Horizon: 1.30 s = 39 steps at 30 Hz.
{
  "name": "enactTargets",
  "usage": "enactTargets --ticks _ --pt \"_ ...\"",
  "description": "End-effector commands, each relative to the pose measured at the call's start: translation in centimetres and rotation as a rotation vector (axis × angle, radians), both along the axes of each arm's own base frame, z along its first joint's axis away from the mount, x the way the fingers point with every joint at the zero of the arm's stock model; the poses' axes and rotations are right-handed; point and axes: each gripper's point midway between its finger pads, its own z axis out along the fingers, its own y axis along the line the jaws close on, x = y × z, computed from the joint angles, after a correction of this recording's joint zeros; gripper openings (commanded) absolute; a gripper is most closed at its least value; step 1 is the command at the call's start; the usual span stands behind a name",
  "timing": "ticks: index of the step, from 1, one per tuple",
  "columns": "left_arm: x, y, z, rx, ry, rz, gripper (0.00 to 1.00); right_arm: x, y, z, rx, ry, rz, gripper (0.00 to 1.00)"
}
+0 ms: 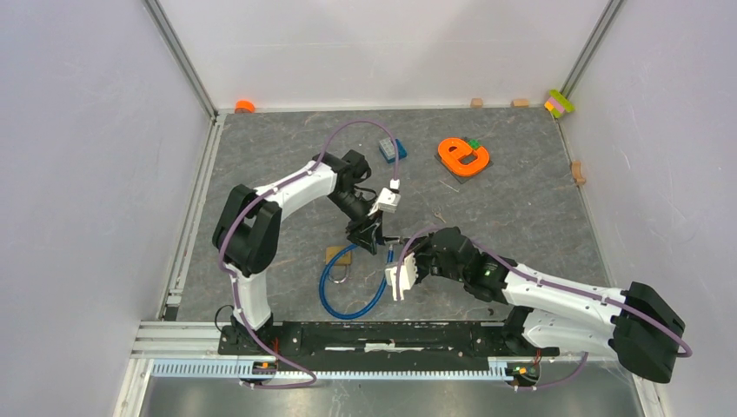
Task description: Unlock with the key
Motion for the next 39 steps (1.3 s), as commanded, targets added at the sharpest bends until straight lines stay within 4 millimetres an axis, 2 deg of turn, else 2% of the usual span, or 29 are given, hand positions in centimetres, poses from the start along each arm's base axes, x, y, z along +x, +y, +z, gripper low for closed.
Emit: enactTargets --ticks 1,7,11,13,17,21,27,31,36,39 --pt "1.7 -3.5 1.8 -0.127 -0.070 0.060 0.62 0.7 2.5 6.3 0.177 -0.096 0.036 0.00" --pt "2.8 -3.9 1.4 -0.134 -0.108 0.106 0.66 0.6 2.5 6.0 0.173 -0.091 0.037 0.00" --pt "2.3 -3.6 1.3 -0.132 -0.107 0.087 0.56 0.7 2.3 5.9 0.170 -0.095 0.033 0.00" --pt "1.9 -3.3 1.3 -0.125 -0.095 0.070 0.45 0.7 2.2 5.9 0.170 -0.097 0.032 0.00" --pt "0.8 -3.1 1.5 -0.126 -0.044 0.031 0.04 0.6 2.2 5.6 0.167 -0.091 0.033 0.00" --pt "-0.9 -2.7 2.8 -0.159 0.032 -0.048 0.02 0.6 2.1 5.0 0.148 -0.091 0.038 0.00" --pt "-1.4 -2.6 3.1 -0.162 0.060 -0.068 0.02 0.8 2.2 5.1 0.155 -0.062 0.018 0.00" --pt "-0.4 -2.9 2.7 -0.142 0.001 -0.003 0.02 1.3 2.4 5.5 0.212 0.014 -0.030 0.00" --pt "0.9 -3.1 2.7 -0.131 -0.077 0.087 0.02 1.3 3.1 4.9 0.278 0.186 -0.060 0.00" --pt "1.4 -3.0 2.8 -0.124 -0.110 0.125 0.02 2.0 3.1 4.9 0.331 0.278 -0.106 0.00"
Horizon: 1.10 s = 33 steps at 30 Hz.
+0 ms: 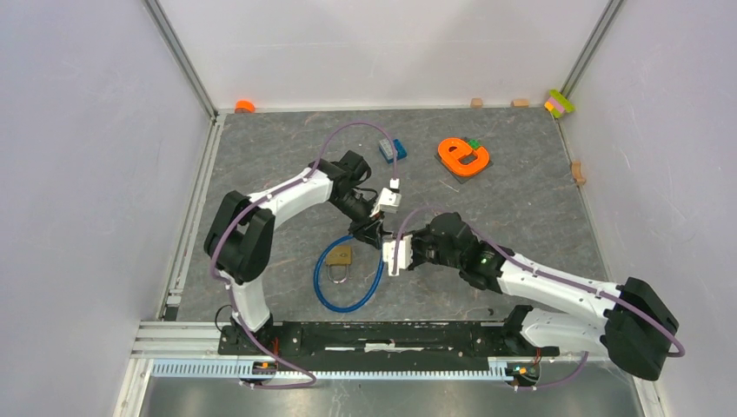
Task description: Unlock with the key
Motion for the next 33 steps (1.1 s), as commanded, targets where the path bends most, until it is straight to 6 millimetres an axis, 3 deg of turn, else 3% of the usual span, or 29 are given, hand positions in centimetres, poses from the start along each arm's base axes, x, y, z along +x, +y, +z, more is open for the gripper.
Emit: enactTargets --ticks 1,7,17,20,30,33 --pt "0.9 -1.8 3.1 -0.086 -0.069 0.064 0.02 1.6 1.6 3.7 0.201 0.126 -0.067 0.00" --pt "2.1 -1.9 2.9 -0.080 -0.127 0.138 0.02 3.3 1.1 4.3 0.317 0.309 -0.148 0.00" --pt "2.7 -1.9 2.9 -0.069 -0.139 0.183 0.02 3.6 1.4 3.4 0.369 0.463 -0.153 0.00" --pt "2.8 -1.9 2.8 -0.060 -0.130 0.185 0.02 3.9 1.0 3.8 0.377 0.440 -0.167 0.13" --pt "3.5 -2.0 3.4 -0.052 -0.128 0.210 0.02 6.1 -0.3 8.5 0.431 0.360 -0.204 0.48" --pt "3.8 -1.9 3.7 -0.053 -0.125 0.225 0.02 6.2 -0.8 9.5 0.445 0.338 -0.201 0.49"
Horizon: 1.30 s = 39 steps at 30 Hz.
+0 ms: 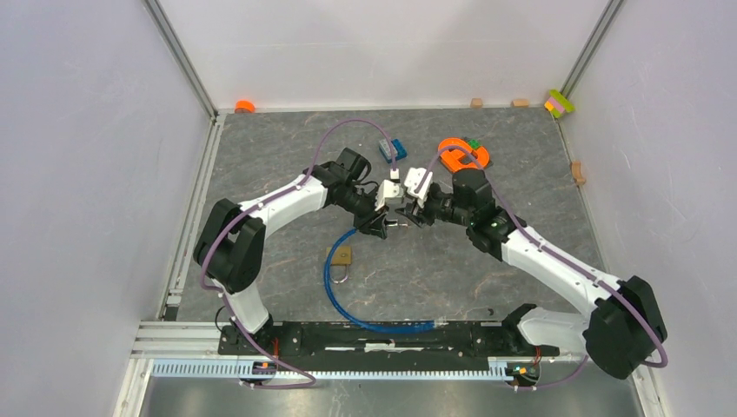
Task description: Unlock with the key
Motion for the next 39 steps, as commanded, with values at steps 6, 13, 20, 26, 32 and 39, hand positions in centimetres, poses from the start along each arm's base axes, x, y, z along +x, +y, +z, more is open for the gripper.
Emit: enactTargets --ticks 6,13,20,26,32,39 --pt "1.9 -0.5 2.6 -0.036 -0.035 0.071 0.02 -2.8 -0.6 1.6 0.030 -0.091 0.139 0.48" --pt "3.2 0.1 2.8 -0.021 -0.035 0.133 0.02 -11.8 -2.4 -6.4 -0.203 0.046 0.602 0.60" --pt "4.1 0.0 2.8 -0.011 -0.042 0.157 0.02 -17.5 -3.8 -12.9 -0.430 0.110 0.728 0.69" --pt "6.5 -0.5 6.8 -0.087 -0.013 0.245 0.02 -18.4 -2.2 -12.4 -0.398 0.117 0.791 0.70" --pt "10.0 -0.1 10.7 -0.148 -0.007 0.359 0.02 -18.8 -1.6 -12.7 -0.380 0.168 0.817 0.70" --pt "14.6 1.5 14.1 -0.229 -0.016 0.570 0.02 -14.5 -0.1 -11.4 -0.376 0.137 0.597 0.69"
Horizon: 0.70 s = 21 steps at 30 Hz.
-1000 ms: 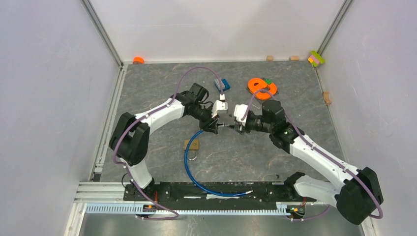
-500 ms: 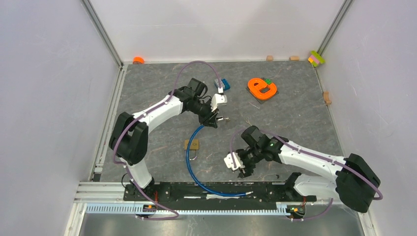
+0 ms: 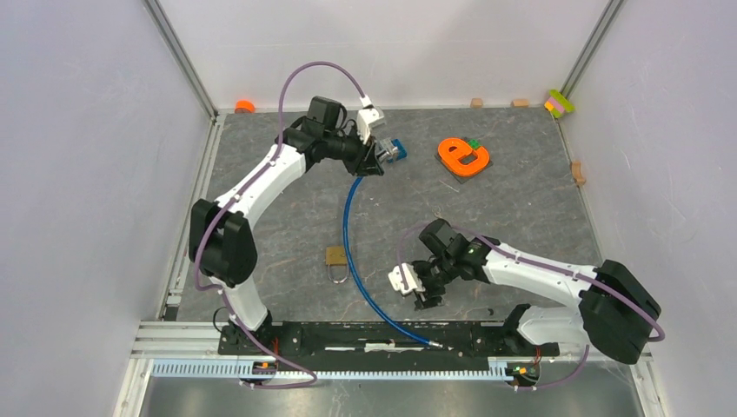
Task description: Unlock with the key
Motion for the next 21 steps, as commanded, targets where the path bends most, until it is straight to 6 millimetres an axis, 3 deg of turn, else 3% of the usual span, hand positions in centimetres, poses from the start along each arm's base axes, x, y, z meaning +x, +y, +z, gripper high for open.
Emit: enactTargets --ticks 1,5,7,12,21 --pt "4.1 0.9 3.8 -0.098 -0.025 0.170 0.02 4.8 2.5 3.0 0.078 -0.110 -0.170 0.70" --pt "6.7 3.0 5.4 -0.143 -0.036 0.314 0.02 8.2 3.0 5.4 0.162 -0.095 -0.331 0.71" --pt "7.4 3.7 6.0 -0.168 -0.042 0.366 0.02 8.8 3.5 5.9 0.167 -0.061 -0.351 0.72" --pt "8.6 5.1 6.9 -0.206 -0.055 0.479 0.02 8.2 4.6 4.6 0.131 0.068 -0.339 0.72" --pt "9.8 7.5 6.9 -0.211 -0.072 0.592 0.02 5.7 4.0 0.7 0.017 0.094 -0.284 0.71"
